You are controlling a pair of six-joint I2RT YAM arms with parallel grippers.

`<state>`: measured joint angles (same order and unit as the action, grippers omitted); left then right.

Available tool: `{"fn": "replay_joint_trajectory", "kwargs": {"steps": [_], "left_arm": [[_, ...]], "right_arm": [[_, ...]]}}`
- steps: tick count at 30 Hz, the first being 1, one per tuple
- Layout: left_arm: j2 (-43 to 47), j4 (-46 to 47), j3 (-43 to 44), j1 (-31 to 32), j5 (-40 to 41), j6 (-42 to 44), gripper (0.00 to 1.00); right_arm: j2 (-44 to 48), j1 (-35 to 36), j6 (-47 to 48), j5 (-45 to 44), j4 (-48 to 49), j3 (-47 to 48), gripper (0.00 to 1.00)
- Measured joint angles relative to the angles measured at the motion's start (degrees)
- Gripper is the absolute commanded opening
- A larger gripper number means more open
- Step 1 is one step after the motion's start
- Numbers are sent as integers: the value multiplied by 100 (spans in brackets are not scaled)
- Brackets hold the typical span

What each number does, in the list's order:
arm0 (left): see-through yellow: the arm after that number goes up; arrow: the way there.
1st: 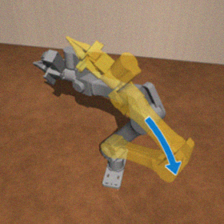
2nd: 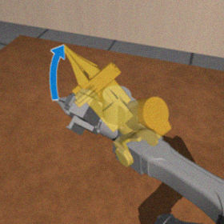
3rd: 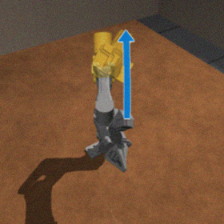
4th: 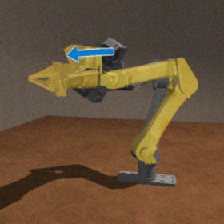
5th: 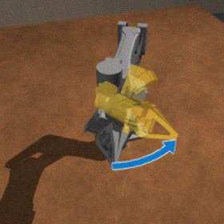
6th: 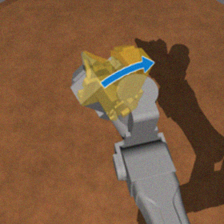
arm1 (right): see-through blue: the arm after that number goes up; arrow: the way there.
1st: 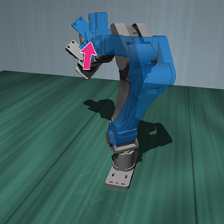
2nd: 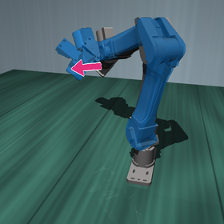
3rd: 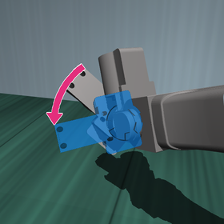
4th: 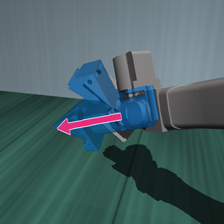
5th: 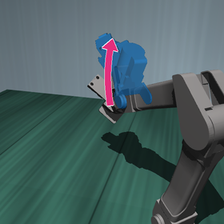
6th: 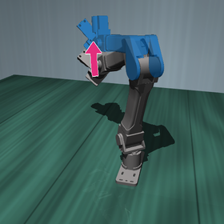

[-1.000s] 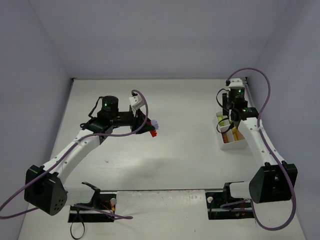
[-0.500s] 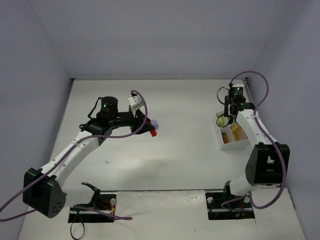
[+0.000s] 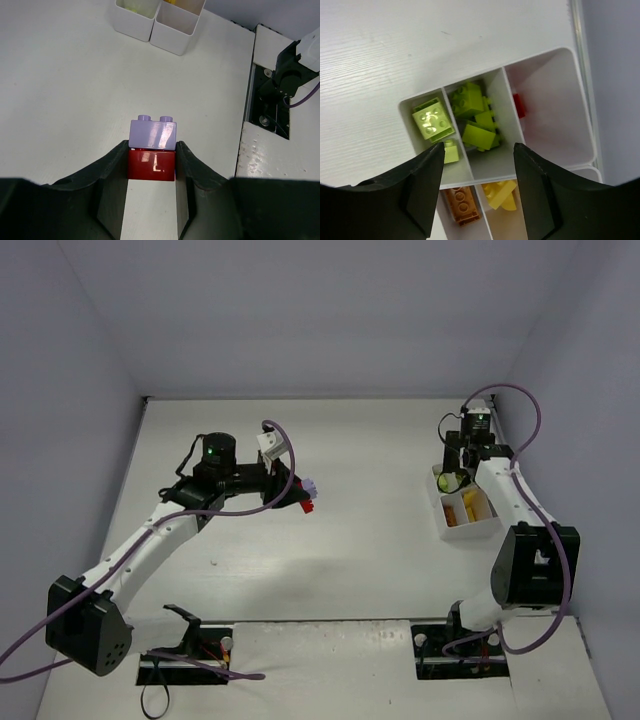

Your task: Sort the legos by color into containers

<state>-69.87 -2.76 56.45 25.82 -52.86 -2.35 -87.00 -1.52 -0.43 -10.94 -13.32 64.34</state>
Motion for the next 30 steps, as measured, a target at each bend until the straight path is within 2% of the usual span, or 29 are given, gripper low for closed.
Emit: {"fn": "replay_joint_trajectory", "kwargs": {"steps": [3,10,13,16,23,30], "left_arm": [[2,0,0,0,-2,0,22],[2,2,0,0,-94,7,22],[2,4,0,0,-184,24,22],[0,9,2,0,-310,42,22],[-31,4,98,2,-651,214,22],[-31,-4,227,37,-778,348,22]], "right_arm": [[197,0,74,544,-2,11,54],[1440,142,662,3700,289,33,59],[1729,459,859,5090,437,66,62],[1711,911,949,5895,457,74,63],[1292,1895,997,7130,455,232,64],[894,2479,1088,7508,501,601,64]]}}
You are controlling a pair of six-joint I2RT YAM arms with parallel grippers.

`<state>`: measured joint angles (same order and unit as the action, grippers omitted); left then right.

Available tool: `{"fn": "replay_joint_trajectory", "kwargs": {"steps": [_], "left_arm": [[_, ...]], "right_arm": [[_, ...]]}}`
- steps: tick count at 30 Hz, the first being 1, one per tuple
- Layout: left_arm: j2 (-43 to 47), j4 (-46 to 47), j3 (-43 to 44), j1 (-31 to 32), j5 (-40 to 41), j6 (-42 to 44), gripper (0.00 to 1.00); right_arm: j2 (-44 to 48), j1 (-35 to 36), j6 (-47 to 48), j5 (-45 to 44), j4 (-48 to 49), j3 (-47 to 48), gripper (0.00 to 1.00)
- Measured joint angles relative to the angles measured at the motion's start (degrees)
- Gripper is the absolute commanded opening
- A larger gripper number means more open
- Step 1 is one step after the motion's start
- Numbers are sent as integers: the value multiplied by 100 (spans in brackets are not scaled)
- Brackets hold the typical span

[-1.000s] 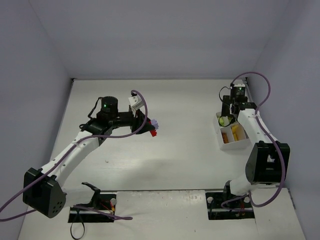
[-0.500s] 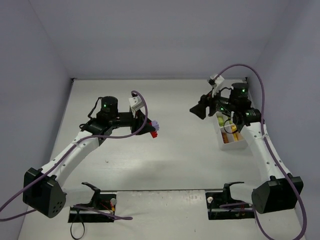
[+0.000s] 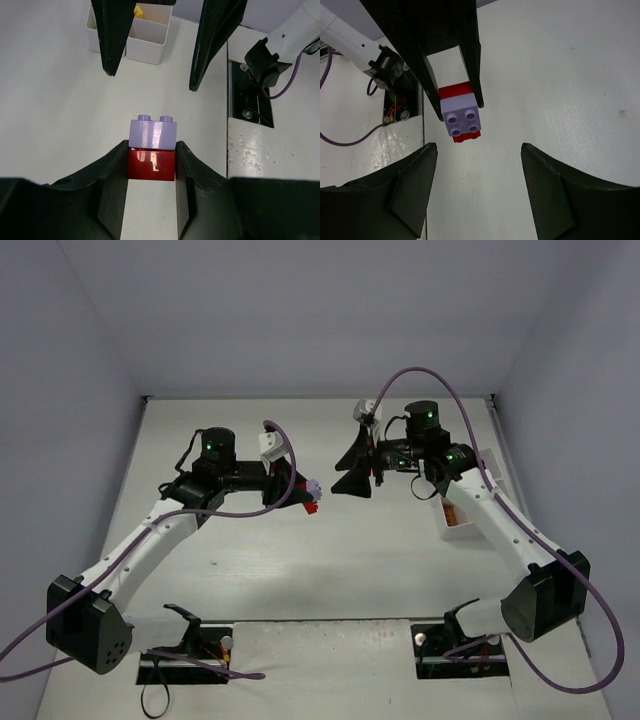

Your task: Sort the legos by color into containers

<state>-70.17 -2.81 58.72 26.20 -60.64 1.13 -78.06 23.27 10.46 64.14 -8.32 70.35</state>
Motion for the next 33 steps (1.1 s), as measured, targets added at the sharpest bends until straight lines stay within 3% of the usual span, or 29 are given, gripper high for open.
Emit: {"fn": "replay_joint_trajectory", "kwargs": {"steps": [9,21,33], "left_arm": [[35,-153,11,63,356,199,22],[774,-380,-48,498,2358,1661,22],[769,-332,-138,833,3014,2291,22]], "right_arm": [[-251,271,-293,-168,79,116,64],[-490,479,-2835,-1080,577,474,63],[-855,721,-3884,-1399,688,586,61]]}}
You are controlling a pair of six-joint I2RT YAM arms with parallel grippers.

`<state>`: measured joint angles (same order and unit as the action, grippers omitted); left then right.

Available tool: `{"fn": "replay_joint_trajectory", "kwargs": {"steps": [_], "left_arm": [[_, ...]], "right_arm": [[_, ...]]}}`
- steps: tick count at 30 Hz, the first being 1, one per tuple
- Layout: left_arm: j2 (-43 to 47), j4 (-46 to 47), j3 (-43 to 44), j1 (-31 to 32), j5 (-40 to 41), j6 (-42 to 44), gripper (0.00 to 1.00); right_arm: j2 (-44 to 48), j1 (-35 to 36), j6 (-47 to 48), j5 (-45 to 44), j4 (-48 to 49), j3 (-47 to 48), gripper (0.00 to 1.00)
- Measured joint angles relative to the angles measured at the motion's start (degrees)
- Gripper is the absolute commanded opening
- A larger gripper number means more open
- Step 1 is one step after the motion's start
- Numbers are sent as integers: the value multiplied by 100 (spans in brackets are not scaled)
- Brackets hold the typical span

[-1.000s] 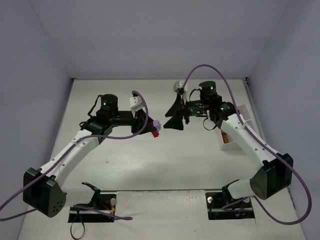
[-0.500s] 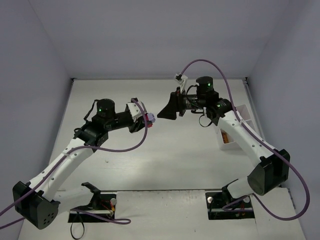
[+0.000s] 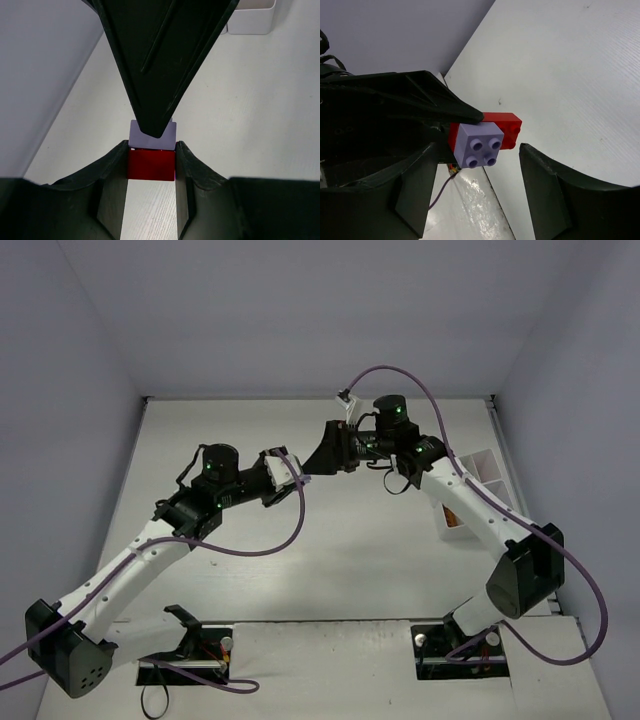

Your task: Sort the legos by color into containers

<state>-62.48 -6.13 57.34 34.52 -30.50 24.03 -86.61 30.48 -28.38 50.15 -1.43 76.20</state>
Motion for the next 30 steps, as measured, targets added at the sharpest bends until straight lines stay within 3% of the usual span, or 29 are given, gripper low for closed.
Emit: {"fn": "replay_joint_trajectory", "kwargs": {"steps": [12,15,16,19,30], "left_arm": [[66,68,-81,4,90,28,22],[74,109,-101,31,101,26,22],[98,131,-105,31,109,31,22],[142,216,-153,31,146,44,22],[289,463,-428,105,195,46,23]], "right_arm": [[-254,184,-223,42,125,-2,46],[-256,201,-284,66,188,-2,31],[-260,186,-341,116,223,-2,18],[-264,177,-420,153,319,-2,0],[-269,-94,-544,719,520,-273,0]]}}
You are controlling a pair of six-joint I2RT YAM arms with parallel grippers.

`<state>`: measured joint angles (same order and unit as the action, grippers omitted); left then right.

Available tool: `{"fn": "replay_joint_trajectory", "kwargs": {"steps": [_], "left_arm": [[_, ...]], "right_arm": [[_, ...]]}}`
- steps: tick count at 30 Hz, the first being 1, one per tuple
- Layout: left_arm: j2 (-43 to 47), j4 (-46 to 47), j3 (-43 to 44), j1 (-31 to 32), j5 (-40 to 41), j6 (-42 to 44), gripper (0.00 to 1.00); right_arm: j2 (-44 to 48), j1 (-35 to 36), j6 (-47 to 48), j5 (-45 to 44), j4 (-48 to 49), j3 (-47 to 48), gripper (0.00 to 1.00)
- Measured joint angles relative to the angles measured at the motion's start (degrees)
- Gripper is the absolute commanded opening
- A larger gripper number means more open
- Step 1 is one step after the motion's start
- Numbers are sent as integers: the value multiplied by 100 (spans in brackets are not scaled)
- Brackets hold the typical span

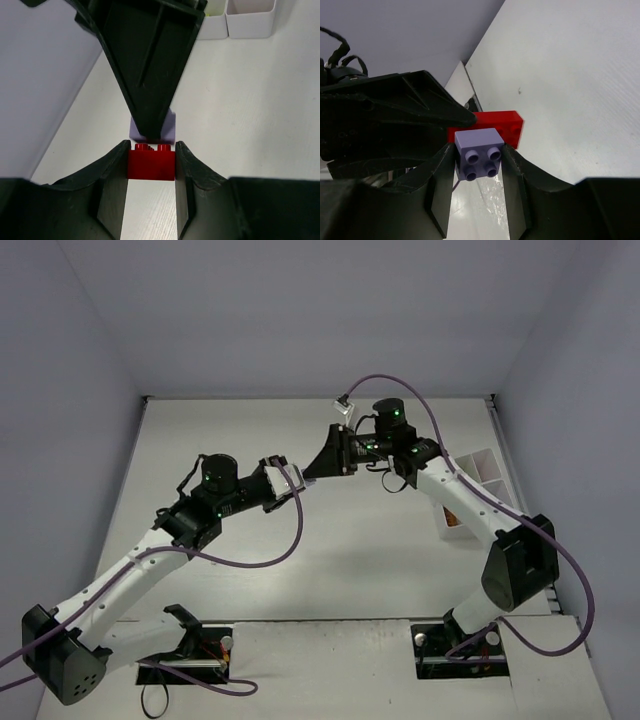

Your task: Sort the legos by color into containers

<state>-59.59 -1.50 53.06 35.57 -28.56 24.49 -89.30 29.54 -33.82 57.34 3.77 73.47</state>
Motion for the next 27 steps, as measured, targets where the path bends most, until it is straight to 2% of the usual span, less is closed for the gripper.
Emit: {"fn": "replay_joint_trajectory", "kwargs": {"steps": [9,13,16,19,23,27], "left_arm": [[87,-107,-90,-4,31,0,23],[83,-120,-90,-4,33,-20,23],[42,-111,-90,-4,44,-120,23],[-70,-85,-90,-7,57,-304,23],[-256,-74,-90,-4,37,-599,23],[-308,-35,-90,-4,11,-892,23]], "right_arm": [[280,-1292,94,131,-83,-365,0],[570,-1668,592,-68,-632,-361,0],[903,-2164,1268,-994,-1438,-297,0],[1327,-2758,1762,-2332,-1998,-306,0],[2041,-3362,2079,-4127,-2299,-544,0],[2465,-3630,2291,-5661,-2446,-824,0]]}}
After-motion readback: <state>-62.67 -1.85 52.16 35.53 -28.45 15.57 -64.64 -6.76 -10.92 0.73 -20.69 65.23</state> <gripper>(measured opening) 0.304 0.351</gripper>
